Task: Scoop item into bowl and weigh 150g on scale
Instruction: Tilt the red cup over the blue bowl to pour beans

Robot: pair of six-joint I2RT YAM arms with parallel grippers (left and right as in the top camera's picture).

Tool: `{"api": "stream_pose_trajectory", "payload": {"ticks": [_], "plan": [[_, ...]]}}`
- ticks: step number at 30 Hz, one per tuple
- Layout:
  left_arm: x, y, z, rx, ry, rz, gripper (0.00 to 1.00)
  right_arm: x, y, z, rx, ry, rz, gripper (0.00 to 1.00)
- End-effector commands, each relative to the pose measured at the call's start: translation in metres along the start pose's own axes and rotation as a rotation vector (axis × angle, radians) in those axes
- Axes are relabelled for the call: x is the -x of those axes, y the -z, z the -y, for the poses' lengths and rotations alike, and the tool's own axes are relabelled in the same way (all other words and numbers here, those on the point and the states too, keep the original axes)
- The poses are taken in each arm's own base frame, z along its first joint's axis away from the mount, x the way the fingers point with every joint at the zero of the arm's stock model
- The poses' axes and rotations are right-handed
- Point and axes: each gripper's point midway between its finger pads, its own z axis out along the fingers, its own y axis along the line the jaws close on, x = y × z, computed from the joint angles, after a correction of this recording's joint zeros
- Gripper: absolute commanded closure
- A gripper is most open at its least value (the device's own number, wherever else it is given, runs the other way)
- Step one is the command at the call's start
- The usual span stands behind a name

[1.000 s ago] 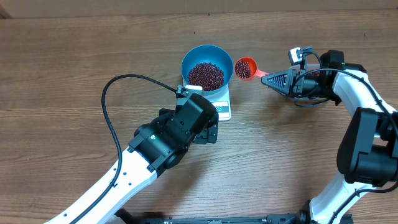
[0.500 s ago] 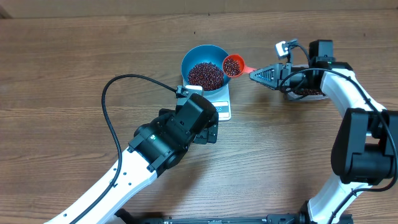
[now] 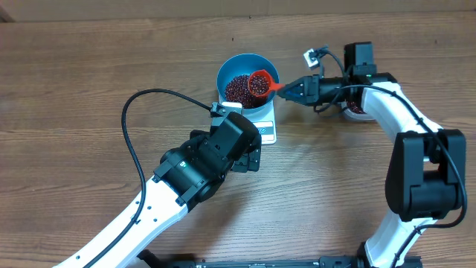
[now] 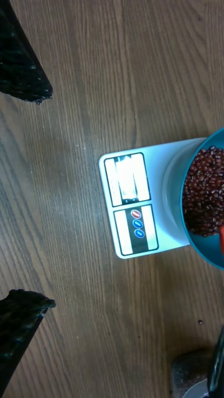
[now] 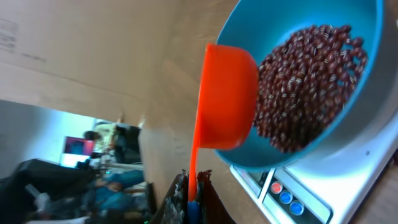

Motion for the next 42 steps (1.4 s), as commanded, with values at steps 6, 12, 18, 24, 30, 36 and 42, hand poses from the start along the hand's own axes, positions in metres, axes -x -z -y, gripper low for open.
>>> {"api": "stream_pose_trajectory", "payload": {"ticks": [6, 12, 18, 24, 30, 36, 42], "plan": [[0.002, 0.000, 0.000, 0.007, 0.011, 0.006, 0.01, 0.009, -0.021, 0.030, -0.209, 0.072, 0.016, 0.96], [0.002, 0.000, 0.000, 0.007, 0.011, 0.006, 0.00, 0.021, -0.027, 0.030, -0.242, 0.219, 0.040, 0.96], [0.002, 0.000, 0.000, 0.007, 0.011, 0.006, 0.00, 0.025, -0.027, 0.029, -0.243, 0.351, 0.038, 0.96], [0.002, 0.000, 0.000, 0.007, 0.011, 0.006, 0.00, 0.024, -0.027, 0.027, -0.238, 0.493, 0.020, 0.96], [0.002, 0.000, 0.000, 0.007, 0.011, 0.006, 0.00, 0.024, -0.027, 0.027, -0.240, 0.624, 0.004, 0.96], [0.002, 0.000, 0.000, 0.007, 0.011, 0.006, 0.01, 0.027, -0.026, 0.020, -0.224, 0.739, 0.000, 0.96], [0.002, 0.000, 0.000, 0.007, 0.011, 0.006, 0.00, 0.033, -0.020, 0.000, -0.218, 0.900, 0.011, 0.96]]}}
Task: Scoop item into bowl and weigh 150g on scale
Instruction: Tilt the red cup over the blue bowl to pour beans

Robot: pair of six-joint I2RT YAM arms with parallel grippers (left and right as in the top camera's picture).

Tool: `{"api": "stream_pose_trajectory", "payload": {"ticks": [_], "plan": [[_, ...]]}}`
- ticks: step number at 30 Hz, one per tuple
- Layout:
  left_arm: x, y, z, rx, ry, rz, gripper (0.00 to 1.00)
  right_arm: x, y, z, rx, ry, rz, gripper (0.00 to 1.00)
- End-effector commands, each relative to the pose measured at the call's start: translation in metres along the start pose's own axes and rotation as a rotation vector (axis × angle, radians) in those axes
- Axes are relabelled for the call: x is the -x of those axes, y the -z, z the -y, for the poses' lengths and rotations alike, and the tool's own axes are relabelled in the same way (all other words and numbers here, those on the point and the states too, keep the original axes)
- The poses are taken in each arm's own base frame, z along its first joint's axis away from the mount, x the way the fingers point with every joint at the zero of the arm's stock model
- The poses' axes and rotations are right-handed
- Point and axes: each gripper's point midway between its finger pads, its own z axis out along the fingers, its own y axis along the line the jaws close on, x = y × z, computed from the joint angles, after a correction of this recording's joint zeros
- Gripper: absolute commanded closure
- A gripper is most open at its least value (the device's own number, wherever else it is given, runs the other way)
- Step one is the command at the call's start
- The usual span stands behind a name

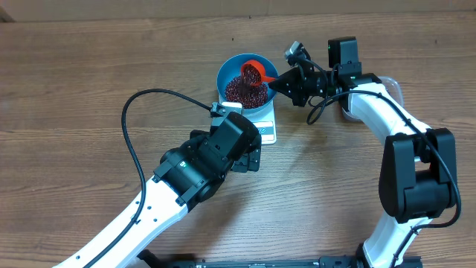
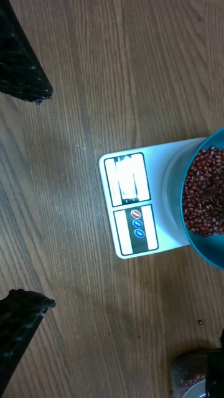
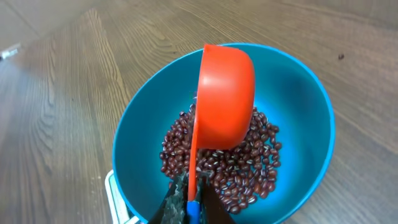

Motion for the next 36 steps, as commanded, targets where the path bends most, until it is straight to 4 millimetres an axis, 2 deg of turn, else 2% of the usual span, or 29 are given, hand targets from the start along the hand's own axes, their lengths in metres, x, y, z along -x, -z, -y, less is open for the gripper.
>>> {"api": "stream_pose_trajectory", "payload": {"ticks": [1, 7, 19, 36], "plan": [[0.002, 0.000, 0.000, 0.007, 0.011, 0.006, 0.00, 0.024, 0.010, -0.012, 0.008, 0.186, 0.044, 0.96], [0.002, 0.000, 0.000, 0.007, 0.011, 0.006, 0.00, 0.033, 0.016, -0.015, -0.005, 0.346, 0.057, 0.96], [0.002, 0.000, 0.000, 0.007, 0.011, 0.006, 0.01, 0.030, 0.016, -0.007, -0.055, 0.645, 0.023, 0.96], [0.002, 0.000, 0.000, 0.007, 0.011, 0.006, 0.01, 0.028, 0.016, -0.003, -0.075, 0.648, 0.006, 0.96]]}}
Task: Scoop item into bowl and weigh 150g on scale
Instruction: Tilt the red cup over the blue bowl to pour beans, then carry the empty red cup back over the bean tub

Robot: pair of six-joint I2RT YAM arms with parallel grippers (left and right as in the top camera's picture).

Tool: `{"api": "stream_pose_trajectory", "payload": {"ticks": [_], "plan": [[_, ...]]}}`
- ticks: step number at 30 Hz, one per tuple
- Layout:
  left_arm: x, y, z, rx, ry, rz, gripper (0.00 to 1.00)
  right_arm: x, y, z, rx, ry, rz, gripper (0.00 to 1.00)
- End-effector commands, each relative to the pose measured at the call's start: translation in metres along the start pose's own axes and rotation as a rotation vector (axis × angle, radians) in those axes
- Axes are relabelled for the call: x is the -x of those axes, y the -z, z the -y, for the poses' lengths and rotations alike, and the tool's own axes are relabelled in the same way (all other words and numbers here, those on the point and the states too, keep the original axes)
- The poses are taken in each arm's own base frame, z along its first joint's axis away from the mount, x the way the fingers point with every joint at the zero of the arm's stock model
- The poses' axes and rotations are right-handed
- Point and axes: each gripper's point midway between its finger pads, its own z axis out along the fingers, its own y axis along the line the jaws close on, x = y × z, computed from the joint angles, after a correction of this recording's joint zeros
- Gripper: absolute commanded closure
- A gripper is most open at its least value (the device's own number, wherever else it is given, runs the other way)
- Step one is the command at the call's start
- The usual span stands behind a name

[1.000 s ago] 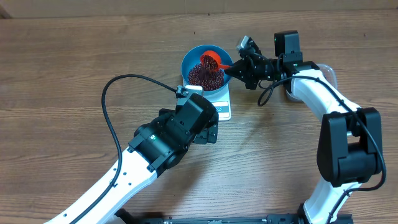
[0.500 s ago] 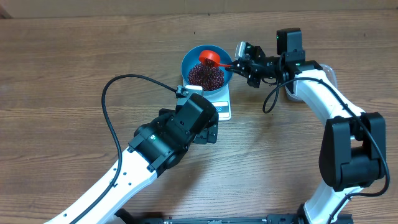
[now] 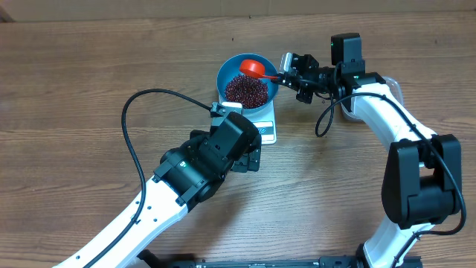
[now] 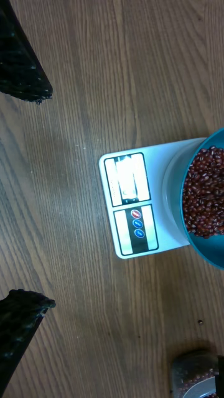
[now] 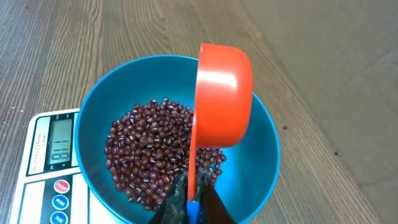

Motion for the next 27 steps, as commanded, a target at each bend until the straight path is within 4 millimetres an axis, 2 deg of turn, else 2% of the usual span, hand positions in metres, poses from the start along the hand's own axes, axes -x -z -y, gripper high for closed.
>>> {"api": "stream_pose_trajectory", "payload": {"ticks": [1, 9, 18, 24, 26, 27], "plan": [[0.002, 0.000, 0.000, 0.007, 0.011, 0.006, 0.00, 0.016, 0.007, 0.004, -0.018, 0.037, 0.015, 0.96], [0.001, 0.000, 0.000, 0.007, 0.011, 0.006, 0.00, 0.021, 0.009, 0.007, -0.032, 0.057, 0.024, 0.96], [0.002, 0.000, 0.000, 0.007, 0.011, 0.006, 0.00, 0.045, 0.025, 0.012, -0.065, 0.082, 0.043, 0.96], [0.002, 0.000, 0.000, 0.007, 0.011, 0.006, 0.00, 0.066, 0.051, 0.021, -0.117, -0.056, 0.067, 0.96], [0.001, 0.000, 0.000, 0.007, 0.011, 0.006, 0.01, 0.072, 0.066, 0.027, -0.151, -0.111, 0.075, 0.96], [0.002, 0.000, 0.000, 0.007, 0.011, 0.006, 0.00, 0.074, 0.080, 0.034, -0.189, -0.165, 0.077, 0.96]]}}
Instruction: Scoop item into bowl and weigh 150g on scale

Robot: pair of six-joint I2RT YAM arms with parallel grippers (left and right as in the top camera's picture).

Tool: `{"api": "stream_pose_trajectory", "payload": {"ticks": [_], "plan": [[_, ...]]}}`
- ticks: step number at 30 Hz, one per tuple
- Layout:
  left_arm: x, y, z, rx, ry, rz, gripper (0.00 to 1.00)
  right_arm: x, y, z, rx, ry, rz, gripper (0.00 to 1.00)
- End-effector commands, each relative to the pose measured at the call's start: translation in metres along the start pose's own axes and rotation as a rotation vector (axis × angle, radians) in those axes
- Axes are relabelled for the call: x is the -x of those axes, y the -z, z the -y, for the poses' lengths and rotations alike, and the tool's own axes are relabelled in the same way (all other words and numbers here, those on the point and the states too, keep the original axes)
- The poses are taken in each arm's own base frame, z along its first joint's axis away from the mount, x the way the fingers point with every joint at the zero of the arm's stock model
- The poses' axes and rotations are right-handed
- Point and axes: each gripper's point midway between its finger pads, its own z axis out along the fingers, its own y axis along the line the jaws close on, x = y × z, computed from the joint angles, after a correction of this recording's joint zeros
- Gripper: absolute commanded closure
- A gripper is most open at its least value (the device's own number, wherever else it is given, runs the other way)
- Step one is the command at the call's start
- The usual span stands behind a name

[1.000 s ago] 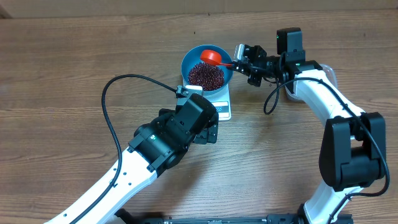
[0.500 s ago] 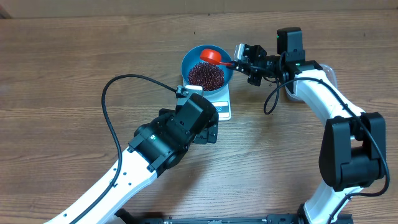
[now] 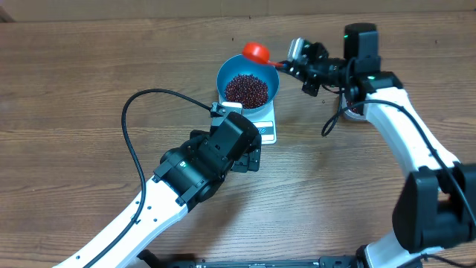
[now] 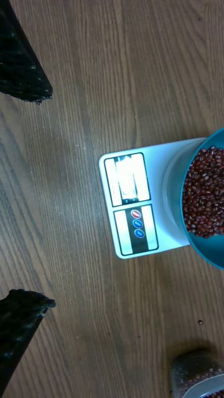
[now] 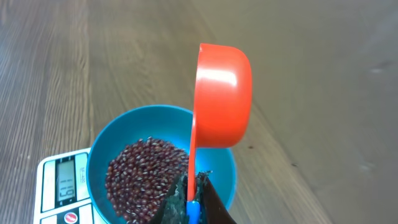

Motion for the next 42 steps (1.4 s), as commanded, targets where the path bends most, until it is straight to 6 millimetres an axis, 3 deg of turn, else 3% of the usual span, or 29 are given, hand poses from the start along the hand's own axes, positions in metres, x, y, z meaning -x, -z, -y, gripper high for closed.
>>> {"api": "stream_pose_trajectory", "payload": {"ticks": [1, 5, 10, 14, 19, 30, 37, 42], "plan": [[0.002, 0.000, 0.000, 0.007, 0.011, 0.006, 0.00, 0.020, 0.040, 0.025, -0.120, -0.158, 0.011, 0.96], [0.002, 0.000, 0.000, 0.007, 0.011, 0.006, 0.00, 0.005, 0.080, 0.057, -0.301, -0.369, -0.046, 0.96], [0.002, 0.000, 0.000, 0.007, 0.011, 0.006, 0.00, -0.054, 0.137, 0.083, -0.543, -0.629, -0.197, 0.96], [0.002, 0.000, 0.000, 0.007, 0.011, 0.006, 0.00, -0.098, 0.172, 0.078, -0.640, -0.757, -0.335, 0.96], [0.002, 0.000, 0.000, 0.007, 0.011, 0.006, 0.00, -0.136, 0.198, 0.056, -0.680, -0.884, -0.489, 0.96], [0.002, 0.000, 0.000, 0.007, 0.011, 0.006, 0.01, -0.173, 0.225, 0.020, -0.733, -0.982, -0.755, 0.96], [0.002, 0.000, 0.000, 0.007, 0.011, 0.006, 0.00, -0.176, 0.226, 0.014, -0.719, -0.998, -0.777, 0.96], [0.002, 0.000, 0.000, 0.007, 0.011, 0.006, 0.00, -0.188, 0.220, 0.010, -0.694, -1.023, -0.802, 0.96]]}}
